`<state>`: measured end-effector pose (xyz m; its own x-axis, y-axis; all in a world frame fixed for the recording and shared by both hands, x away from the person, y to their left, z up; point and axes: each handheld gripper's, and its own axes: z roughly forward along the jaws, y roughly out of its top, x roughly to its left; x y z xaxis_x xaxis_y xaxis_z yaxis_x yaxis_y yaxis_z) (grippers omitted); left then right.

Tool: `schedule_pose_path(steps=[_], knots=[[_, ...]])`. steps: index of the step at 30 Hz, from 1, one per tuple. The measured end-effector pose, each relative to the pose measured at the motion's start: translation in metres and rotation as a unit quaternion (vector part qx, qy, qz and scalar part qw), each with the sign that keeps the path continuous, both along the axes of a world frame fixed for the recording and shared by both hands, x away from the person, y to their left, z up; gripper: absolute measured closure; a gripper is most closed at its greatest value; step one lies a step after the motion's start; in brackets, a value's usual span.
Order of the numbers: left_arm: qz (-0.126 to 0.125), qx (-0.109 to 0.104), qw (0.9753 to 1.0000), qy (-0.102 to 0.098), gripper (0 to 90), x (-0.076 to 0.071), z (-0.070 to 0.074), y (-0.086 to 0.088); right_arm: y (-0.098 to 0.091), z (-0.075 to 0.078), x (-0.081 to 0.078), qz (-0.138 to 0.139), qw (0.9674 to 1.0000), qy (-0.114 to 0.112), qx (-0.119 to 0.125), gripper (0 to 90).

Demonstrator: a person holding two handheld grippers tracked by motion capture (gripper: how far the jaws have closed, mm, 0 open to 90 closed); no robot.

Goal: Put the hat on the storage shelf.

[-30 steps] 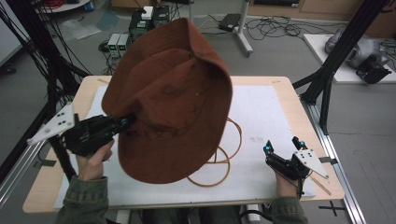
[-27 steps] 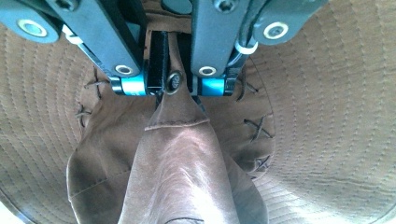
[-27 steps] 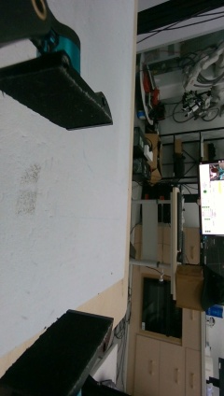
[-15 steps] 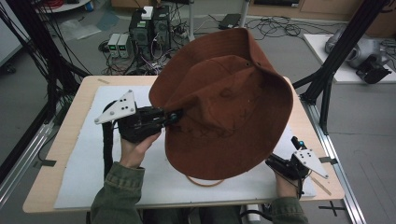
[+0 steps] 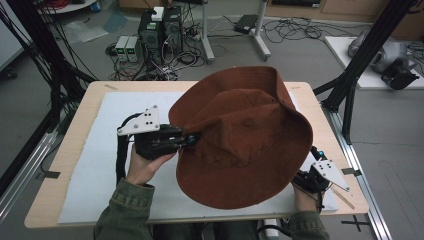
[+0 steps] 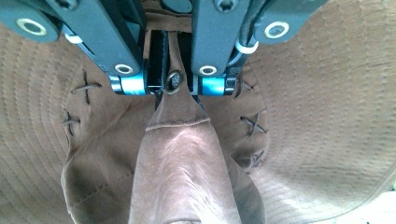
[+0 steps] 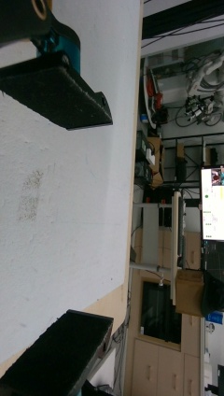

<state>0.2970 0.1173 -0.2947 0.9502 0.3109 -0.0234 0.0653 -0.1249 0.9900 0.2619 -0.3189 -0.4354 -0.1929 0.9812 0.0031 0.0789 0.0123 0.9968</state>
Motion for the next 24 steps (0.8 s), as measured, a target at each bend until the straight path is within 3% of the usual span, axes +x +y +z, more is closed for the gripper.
schedule_pose_path(steps=[2,3,8,13,15,17,22,24], knots=[[0.0,0.004,1.0,0.007,86.6,0.0,0.0,0.001,0.0,0.0,0.0,0.0,1.0,0.0,0.002,4.1],[0.002,0.004,1.0,0.007,80.2,0.0,0.001,0.002,-0.001,0.0,0.0,-0.002,1.0,0.0,-0.001,4.1],[0.012,-0.022,0.9996,0.014,67.1,0.002,0.002,0.004,-0.001,0.0,0.001,-0.003,1.0,-0.002,0.002,4.1],[0.017,-0.036,0.9991,-0.01,52.4,-0.001,0.003,0.001,-0.002,0.0,0.0,-0.004,1.0,-0.001,0.003,4.1],[0.031,-0.043,0.9986,-0.01,41.3,-0.001,0.004,0.0,-0.003,0.0,0.0,-0.004,1.0,-0.001,0.005,4.1],[0.029,-0.048,0.9984,-0.011,37.2,-0.001,0.003,0.0,-0.002,0.0,0.0,-0.004,1.0,0.0,0.007,4.1],[0.05,-0.082,0.9949,-0.032,18.3,-0.005,0.005,0.008,-0.003,0.0,0.0,-0.005,1.0,0.0,0.007,4.1],[0.068,-0.083,0.9936,-0.037,14.9,-0.007,0.007,0.013,-0.004,0.0,0.0,-0.006,1.0,0.001,0.008,4.1]])
